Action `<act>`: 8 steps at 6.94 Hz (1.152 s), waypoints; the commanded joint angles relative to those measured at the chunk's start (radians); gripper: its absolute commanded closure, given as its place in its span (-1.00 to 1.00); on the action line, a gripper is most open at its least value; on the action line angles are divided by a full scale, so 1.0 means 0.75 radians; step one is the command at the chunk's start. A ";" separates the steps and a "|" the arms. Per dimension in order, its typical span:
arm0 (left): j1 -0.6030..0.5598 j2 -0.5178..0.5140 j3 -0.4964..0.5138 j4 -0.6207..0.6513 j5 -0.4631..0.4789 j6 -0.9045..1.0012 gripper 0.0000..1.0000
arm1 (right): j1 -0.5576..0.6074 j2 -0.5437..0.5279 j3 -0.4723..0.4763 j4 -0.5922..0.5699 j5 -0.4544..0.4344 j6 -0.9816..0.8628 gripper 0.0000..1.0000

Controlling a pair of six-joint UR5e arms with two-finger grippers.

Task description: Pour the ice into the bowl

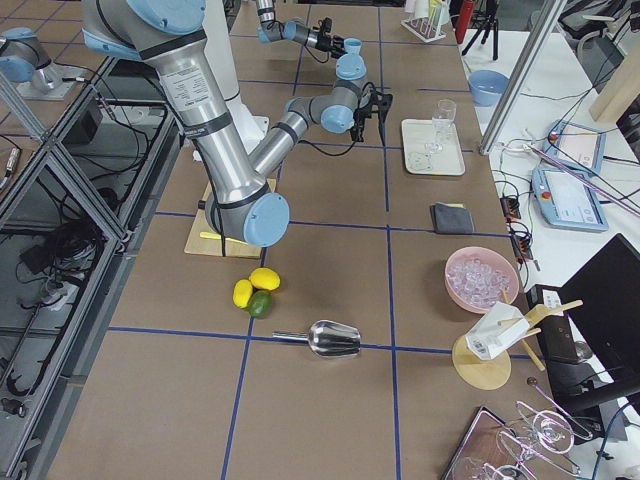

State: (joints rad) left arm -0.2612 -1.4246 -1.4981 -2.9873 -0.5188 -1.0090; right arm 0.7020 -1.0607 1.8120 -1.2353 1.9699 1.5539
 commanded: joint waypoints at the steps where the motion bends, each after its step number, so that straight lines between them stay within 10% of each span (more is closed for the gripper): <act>1: -0.036 -0.247 0.001 -0.112 -0.024 0.380 1.00 | 0.025 -0.050 0.042 -0.001 0.010 0.000 -1.00; 5: -0.016 -0.356 -0.111 -0.077 0.013 1.141 1.00 | 0.081 -0.111 0.085 -0.001 0.022 0.000 -1.00; 8: 0.035 -0.462 -0.205 0.457 0.009 1.246 1.00 | 0.081 -0.122 0.122 -0.001 0.022 0.000 -1.00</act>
State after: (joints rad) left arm -0.2446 -1.7188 -1.6299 -2.8176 -0.5138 -0.1306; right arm 0.7625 -1.1496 1.8941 -1.2364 1.9872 1.5539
